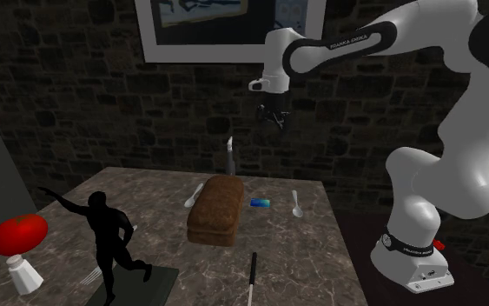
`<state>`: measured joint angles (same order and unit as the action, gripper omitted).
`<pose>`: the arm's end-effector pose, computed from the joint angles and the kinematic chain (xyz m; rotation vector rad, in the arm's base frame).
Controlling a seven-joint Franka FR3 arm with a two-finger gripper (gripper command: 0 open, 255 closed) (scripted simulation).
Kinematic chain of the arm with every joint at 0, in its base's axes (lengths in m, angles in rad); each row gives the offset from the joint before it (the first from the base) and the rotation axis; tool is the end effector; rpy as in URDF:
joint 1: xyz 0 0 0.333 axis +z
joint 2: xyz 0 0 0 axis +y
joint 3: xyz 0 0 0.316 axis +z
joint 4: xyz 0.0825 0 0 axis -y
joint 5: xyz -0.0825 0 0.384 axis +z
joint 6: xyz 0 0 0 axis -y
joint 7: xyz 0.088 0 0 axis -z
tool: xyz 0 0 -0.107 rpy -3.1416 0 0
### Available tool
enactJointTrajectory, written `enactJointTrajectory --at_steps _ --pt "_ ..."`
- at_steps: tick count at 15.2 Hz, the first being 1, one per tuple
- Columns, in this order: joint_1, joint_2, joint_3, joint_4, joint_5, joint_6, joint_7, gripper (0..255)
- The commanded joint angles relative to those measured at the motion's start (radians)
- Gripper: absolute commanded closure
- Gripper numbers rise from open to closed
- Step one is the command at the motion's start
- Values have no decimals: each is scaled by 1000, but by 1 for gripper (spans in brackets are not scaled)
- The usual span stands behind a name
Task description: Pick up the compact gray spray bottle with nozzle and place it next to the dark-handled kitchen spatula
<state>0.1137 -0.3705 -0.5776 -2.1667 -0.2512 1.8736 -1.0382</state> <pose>0.3968 -0.2461 0.5213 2.9169 1.0247 -0.0106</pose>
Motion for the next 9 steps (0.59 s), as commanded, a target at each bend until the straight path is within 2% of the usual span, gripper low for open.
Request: enactJointTrajectory --at_steps 1,6,9 --pt "22 77 -52 52 25 30 -111 0" --pt "58 309 -164 201 163 96 -402 0" --pt "37 468 -192 311 285 111 -584 0"
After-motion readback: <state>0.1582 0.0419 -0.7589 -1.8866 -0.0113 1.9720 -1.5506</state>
